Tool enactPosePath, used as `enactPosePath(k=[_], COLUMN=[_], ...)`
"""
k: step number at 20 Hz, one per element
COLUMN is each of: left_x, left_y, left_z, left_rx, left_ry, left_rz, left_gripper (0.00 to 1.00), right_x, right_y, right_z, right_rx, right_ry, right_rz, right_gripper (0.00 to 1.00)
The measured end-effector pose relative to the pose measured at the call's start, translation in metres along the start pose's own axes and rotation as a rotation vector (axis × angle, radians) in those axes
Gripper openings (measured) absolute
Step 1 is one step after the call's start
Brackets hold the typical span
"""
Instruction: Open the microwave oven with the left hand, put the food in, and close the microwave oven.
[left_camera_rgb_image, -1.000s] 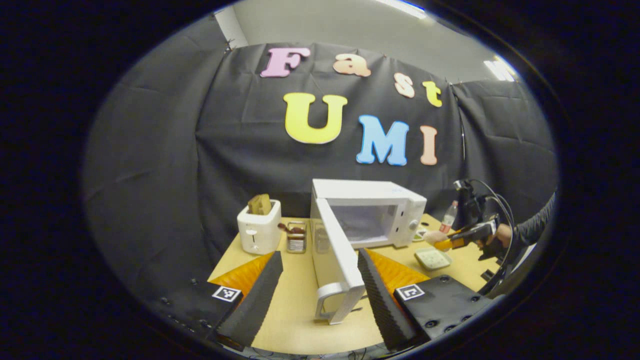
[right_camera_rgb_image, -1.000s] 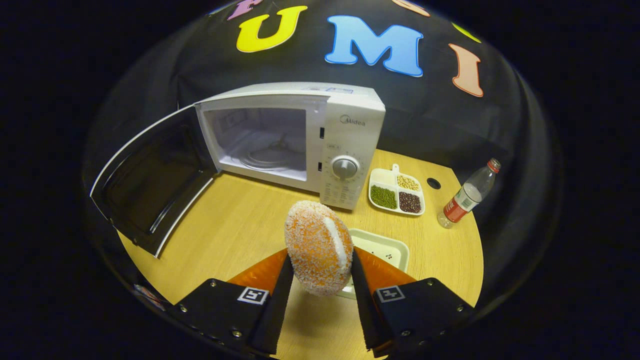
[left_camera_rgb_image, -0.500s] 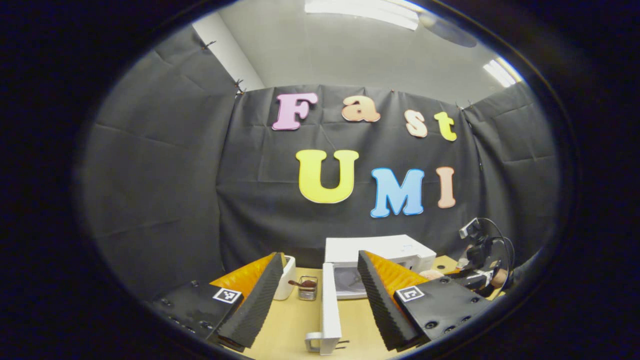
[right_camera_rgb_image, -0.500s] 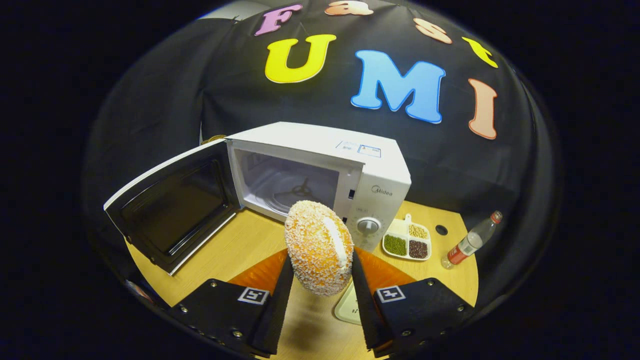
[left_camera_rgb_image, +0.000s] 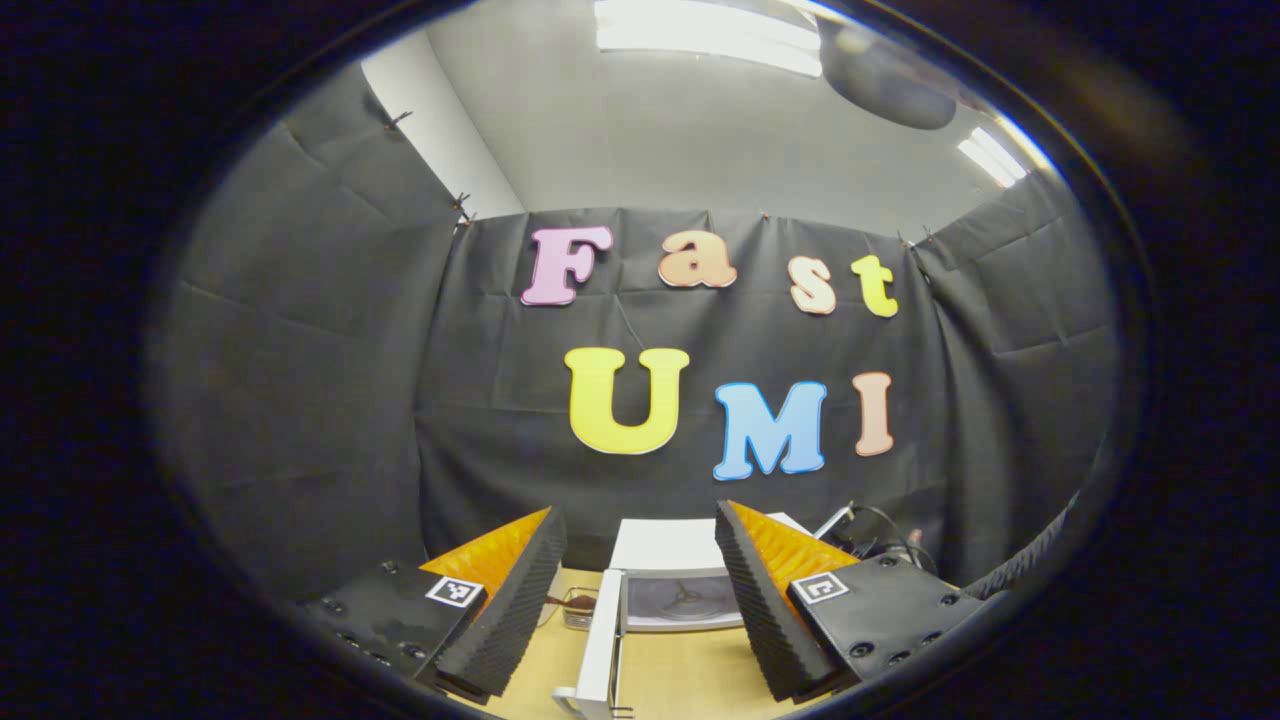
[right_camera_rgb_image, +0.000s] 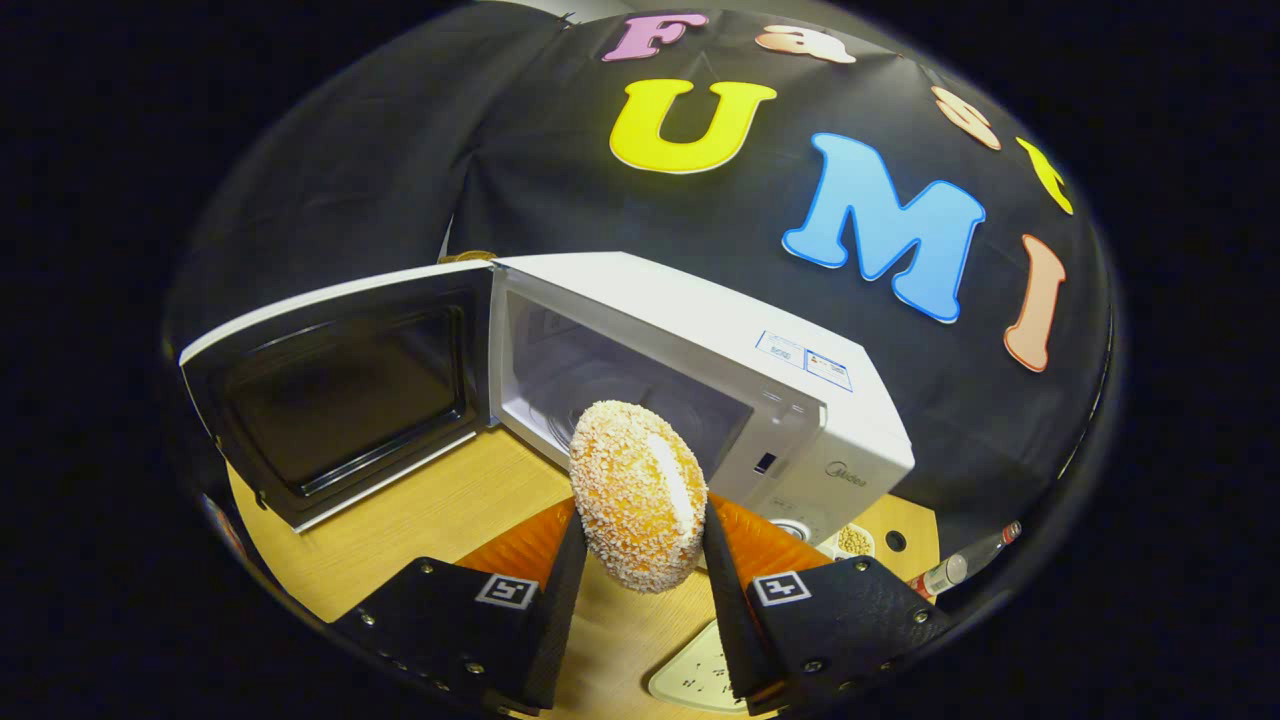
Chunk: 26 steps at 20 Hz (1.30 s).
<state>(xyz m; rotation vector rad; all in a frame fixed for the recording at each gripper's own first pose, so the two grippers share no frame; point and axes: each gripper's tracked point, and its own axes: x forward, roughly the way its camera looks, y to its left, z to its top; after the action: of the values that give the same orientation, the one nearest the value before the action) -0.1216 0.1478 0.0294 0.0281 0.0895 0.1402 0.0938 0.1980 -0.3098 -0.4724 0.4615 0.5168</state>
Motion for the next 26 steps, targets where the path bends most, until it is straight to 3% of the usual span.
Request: enactPosePath(k=[3,5,6,11,17,23,25,26], left_x=[0.005,0.007,0.009,0.007,-0.007,-0.018,-0.018,-0.017], left_y=[-0.002,-0.001,0.000,-0.005,-0.001,0.008,0.009,0.009], left_z=[0.016,0.017,0.012,-0.027,-0.034,-0.046,-0.052,-0.053], left_rx=[-0.004,0.007,0.008,0.020,0.042,0.039,0.027,0.015], left_ry=[0.004,0.014,0.029,0.139,0.176,0.182,0.180,0.181], left_rz=[0.005,0.010,0.015,0.064,0.150,0.216,0.229,0.226], left_gripper=[0.99,0.94,0.99,0.94,0.94,0.96,0.94,0.94], right_x=[0.027,0.054,0.068,0.121,0.179,0.217,0.213,0.209], right_y=[0.000,-0.002,-0.003,0.006,0.015,0.004,0.001,0.004], right_z=[-0.003,0.001,-0.001,-0.002,0.018,0.022,0.035,0.036], right_rx=[-0.114,-0.198,-0.246,-0.551,-0.784,-0.836,-0.848,-0.846], right_ry=[-0.005,-0.012,-0.005,-0.016,-0.091,-0.046,-0.079,-0.086], right_rz=[-0.017,-0.054,-0.065,-0.102,-0.165,-0.187,-0.211,-0.190], right_gripper=[0.63,0.64,0.64,0.64,0.64,0.64,0.72,0.87])
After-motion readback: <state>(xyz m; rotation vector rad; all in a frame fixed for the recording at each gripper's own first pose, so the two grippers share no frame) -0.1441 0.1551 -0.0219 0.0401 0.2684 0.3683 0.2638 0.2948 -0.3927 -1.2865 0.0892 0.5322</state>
